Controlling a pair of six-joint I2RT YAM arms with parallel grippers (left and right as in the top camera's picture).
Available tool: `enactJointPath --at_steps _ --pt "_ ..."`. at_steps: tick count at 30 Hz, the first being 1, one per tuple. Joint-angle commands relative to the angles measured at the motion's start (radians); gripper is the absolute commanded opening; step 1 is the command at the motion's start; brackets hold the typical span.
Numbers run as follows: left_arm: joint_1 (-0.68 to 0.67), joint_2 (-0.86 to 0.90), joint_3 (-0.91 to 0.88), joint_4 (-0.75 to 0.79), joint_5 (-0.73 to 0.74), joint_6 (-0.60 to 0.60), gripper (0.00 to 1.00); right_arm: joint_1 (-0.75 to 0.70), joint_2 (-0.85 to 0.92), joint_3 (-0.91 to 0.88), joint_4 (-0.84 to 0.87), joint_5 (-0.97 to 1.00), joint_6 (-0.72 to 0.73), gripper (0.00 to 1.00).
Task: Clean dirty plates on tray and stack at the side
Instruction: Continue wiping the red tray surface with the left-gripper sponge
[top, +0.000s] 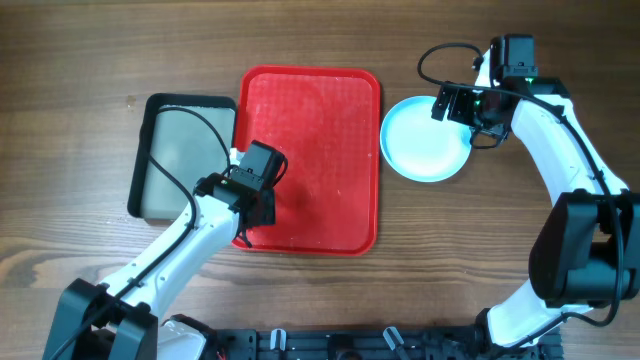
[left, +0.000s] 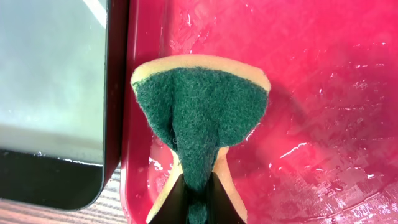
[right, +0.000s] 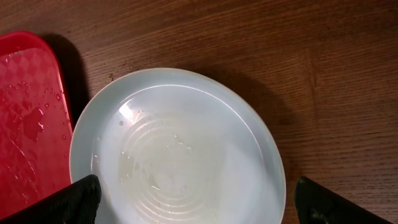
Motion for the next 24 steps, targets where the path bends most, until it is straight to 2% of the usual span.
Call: enactJointPath --at_steps 1,8,18,24 --pt "-0.001 -0.010 0.010 -0.027 -0.006 0.008 0.04 -0.005 -0.025 0.017 0.003 -0.016 0.002 1.00" --pt "-0.001 -0.001 -0.043 -0.025 -0.005 0.007 0.04 -0.005 -0.025 0.017 0.003 -0.016 0.001 1.00" --pt "-0.001 0.000 -0.119 0.075 -0.006 0.005 0.04 -0.005 -0.025 0.017 0.003 -0.016 0.002 1.00" --pt "-0.001 -0.003 -0.073 0.066 -0.009 0.009 0.04 -0.005 -0.025 0.017 0.003 -0.016 0.002 0.99"
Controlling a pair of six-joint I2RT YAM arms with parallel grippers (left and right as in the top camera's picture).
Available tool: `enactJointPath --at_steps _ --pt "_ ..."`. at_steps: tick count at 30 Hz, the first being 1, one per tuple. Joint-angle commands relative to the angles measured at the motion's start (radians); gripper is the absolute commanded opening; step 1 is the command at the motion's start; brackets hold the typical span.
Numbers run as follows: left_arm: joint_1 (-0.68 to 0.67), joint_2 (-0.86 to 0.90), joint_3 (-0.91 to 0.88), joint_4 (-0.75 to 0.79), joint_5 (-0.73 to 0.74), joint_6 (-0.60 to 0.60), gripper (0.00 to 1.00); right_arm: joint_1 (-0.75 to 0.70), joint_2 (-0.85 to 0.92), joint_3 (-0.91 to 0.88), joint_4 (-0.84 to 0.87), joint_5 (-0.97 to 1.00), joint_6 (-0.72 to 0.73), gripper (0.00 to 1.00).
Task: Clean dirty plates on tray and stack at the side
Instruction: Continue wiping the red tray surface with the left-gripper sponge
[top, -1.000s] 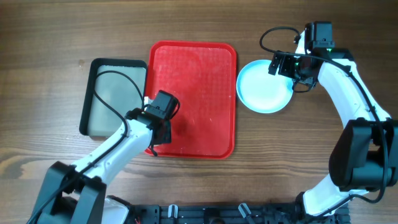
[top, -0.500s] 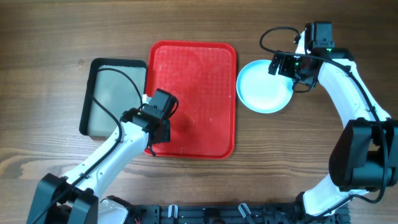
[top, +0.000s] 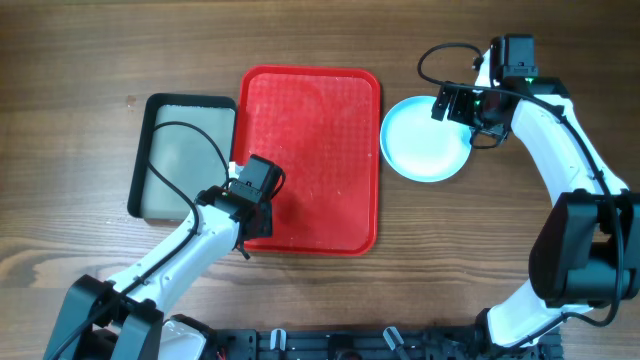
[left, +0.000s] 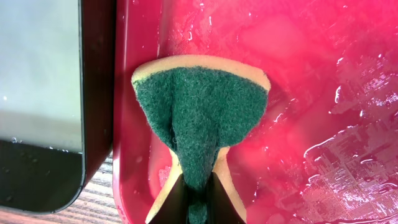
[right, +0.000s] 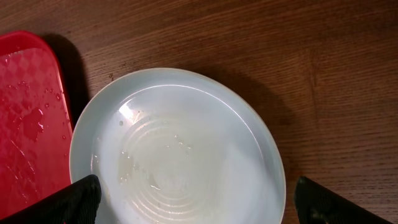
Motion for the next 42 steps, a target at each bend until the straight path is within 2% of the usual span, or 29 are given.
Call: enactJointPath --at_steps 1,4,9,14,22,32,42 --pt "-0.001 -0.006 0.057 -0.018 -0.009 0.009 0.04 -0.005 -0.025 0.017 0.003 -0.016 0.002 0.99" --pt "-0.002 -0.012 0.120 -0.019 0.003 0.008 0.04 -0.005 -0.025 0.017 0.003 -0.016 0.002 1.00" --pt "-0.006 -0.011 0.135 0.074 0.116 0.008 0.04 -0.005 -0.025 0.017 0.003 -0.016 0.002 1.00" --pt "-0.006 -0.008 0.135 0.060 0.114 0.009 0.04 -0.005 -0.025 0.017 0.003 -0.016 0.001 0.99" --pt "-0.006 0.008 0.130 -0.064 0.036 0.008 0.04 -0.005 -0.025 0.017 0.003 -0.016 0.002 1.00" --pt "-0.006 0.049 0.043 -0.022 0.045 0.004 0.04 -0.005 -0.025 0.017 0.003 -0.016 0.002 0.99" --pt "-0.006 0.052 0.043 0.050 0.285 0.004 0.04 -0.005 -0.025 0.017 0.003 -0.016 0.002 0.99"
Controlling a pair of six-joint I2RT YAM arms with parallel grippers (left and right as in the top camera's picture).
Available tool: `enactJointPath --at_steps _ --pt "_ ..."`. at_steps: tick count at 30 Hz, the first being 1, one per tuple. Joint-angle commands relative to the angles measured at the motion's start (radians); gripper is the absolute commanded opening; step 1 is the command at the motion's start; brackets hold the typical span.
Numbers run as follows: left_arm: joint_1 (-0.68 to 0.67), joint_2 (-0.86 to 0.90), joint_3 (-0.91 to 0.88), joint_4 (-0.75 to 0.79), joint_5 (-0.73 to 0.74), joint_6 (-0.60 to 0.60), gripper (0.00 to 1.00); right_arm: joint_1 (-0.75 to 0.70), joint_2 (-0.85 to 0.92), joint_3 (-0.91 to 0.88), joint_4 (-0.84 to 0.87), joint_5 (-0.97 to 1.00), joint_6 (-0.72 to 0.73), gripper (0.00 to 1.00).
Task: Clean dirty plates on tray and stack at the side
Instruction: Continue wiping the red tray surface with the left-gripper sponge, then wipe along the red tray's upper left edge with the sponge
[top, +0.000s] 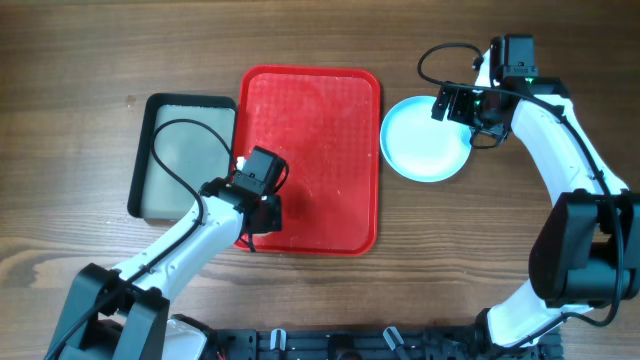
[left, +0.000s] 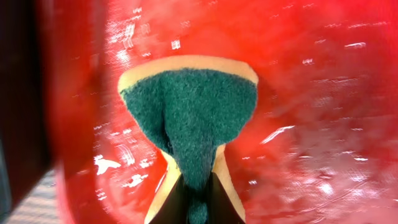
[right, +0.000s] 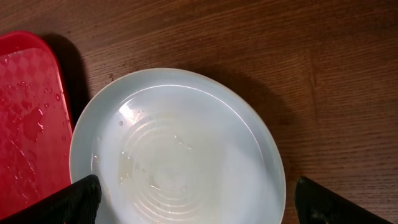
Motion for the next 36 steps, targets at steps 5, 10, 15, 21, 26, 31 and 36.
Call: enactJointPath --at_steps 5,10,15,21,26,31,36 --pt "-0.007 0.005 -0.006 0.094 0.245 0.004 0.04 -0.005 -0.025 0.017 0.002 -0.016 0.002 1.00" --pt "-0.006 0.005 -0.006 0.207 0.372 0.004 0.04 -0.005 -0.025 0.017 0.002 -0.016 0.002 1.00" --pt "-0.005 0.002 0.002 0.292 0.394 0.005 0.04 -0.005 -0.025 0.017 0.002 -0.016 0.002 1.00" --pt "0.024 -0.003 0.118 0.234 0.195 0.034 0.04 -0.005 -0.025 0.017 0.002 -0.016 0.002 0.99" --pt "0.072 -0.002 0.239 0.120 0.080 0.122 0.04 -0.005 -0.025 0.017 0.002 -0.016 0.001 1.00" --pt "0.161 0.016 0.274 0.106 0.081 0.189 0.04 -0.005 -0.025 0.017 0.002 -0.016 0.002 0.99" --pt "0.214 0.097 0.274 0.114 0.082 0.243 0.04 -0.005 -0.025 0.017 0.002 -0.016 0.002 1.00"
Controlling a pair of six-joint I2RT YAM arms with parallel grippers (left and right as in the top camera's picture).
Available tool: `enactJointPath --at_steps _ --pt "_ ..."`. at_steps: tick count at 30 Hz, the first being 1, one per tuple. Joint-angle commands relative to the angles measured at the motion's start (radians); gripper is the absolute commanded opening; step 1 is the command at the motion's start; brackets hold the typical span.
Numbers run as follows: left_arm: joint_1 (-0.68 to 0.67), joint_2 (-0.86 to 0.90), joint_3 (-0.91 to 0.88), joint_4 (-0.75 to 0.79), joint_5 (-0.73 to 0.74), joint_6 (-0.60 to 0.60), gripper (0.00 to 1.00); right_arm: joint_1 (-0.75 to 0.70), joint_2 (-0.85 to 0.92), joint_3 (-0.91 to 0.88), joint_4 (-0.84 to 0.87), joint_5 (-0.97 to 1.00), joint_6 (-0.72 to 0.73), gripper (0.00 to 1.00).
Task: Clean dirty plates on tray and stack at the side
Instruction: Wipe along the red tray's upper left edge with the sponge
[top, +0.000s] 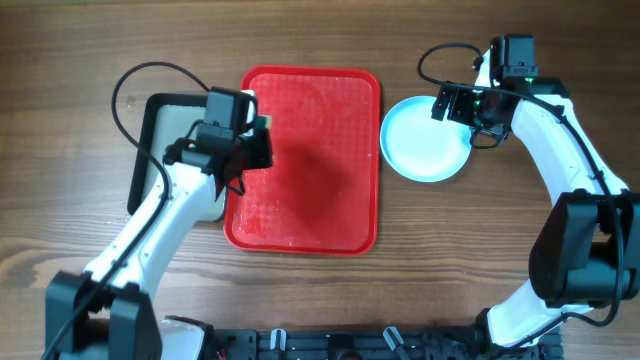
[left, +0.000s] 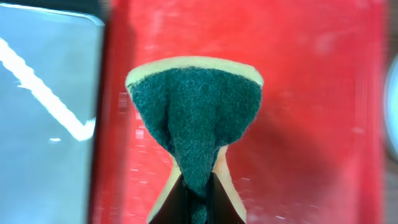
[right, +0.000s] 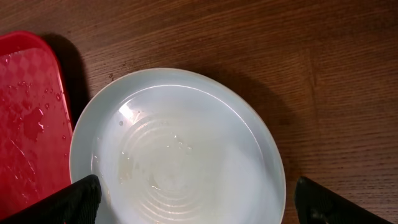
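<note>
My left gripper (left: 198, 208) is shut on a green-and-yellow sponge (left: 194, 109), held over the left side of the wet red tray (top: 320, 200). In the overhead view the left gripper (top: 255, 150) is at the tray's far-left part, beside the basin. No plate lies on the tray. A white plate (top: 425, 140) rests on the table right of the tray. My right gripper (right: 199, 202) hangs open above the plate (right: 180, 149), one fingertip (right: 78, 199) at each side of it and nothing held.
A black-rimmed basin (top: 150, 110) of water stands left of the tray, and its water (left: 43, 112) shows beside the sponge. Cables loop from both arms. Bare wooden table surrounds the tray, plate and basin.
My left gripper, still holding the sponge, has moved from the tray's near-left part to its far-left part next to the basin. The right arm and the plate have not moved.
The sponge was in my left gripper over the tray's near-left corner by the basin's rim. Then it sat a little closer to that edge, then slightly further in on the wet tray. Now it is at the far-left part. My right gripper stayed open over the white plate throughout.
</note>
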Motion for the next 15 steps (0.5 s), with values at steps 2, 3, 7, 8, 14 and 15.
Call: enactJointPath --at_steps 2,3,7,8,14,15 --pt "0.029 0.113 0.013 0.021 -0.021 0.082 0.04 -0.005 -0.025 0.017 0.002 -0.016 0.002 1.00" --pt "0.029 0.132 0.013 0.030 -0.020 0.082 0.04 -0.005 -0.025 0.017 0.002 -0.016 0.002 1.00" --pt "0.029 0.190 0.013 0.050 -0.058 0.082 0.04 -0.005 -0.025 0.017 0.002 -0.016 0.002 1.00" --pt "0.029 0.199 0.013 0.052 -0.074 0.082 0.04 -0.005 -0.025 0.017 0.002 -0.016 0.001 1.00" --pt "0.029 0.253 0.012 0.052 -0.087 0.082 0.04 -0.005 -0.025 0.017 0.002 -0.016 0.002 1.00" --pt "0.029 0.263 0.012 0.052 -0.086 0.082 0.04 -0.005 -0.025 0.017 0.002 -0.016 0.002 1.00"
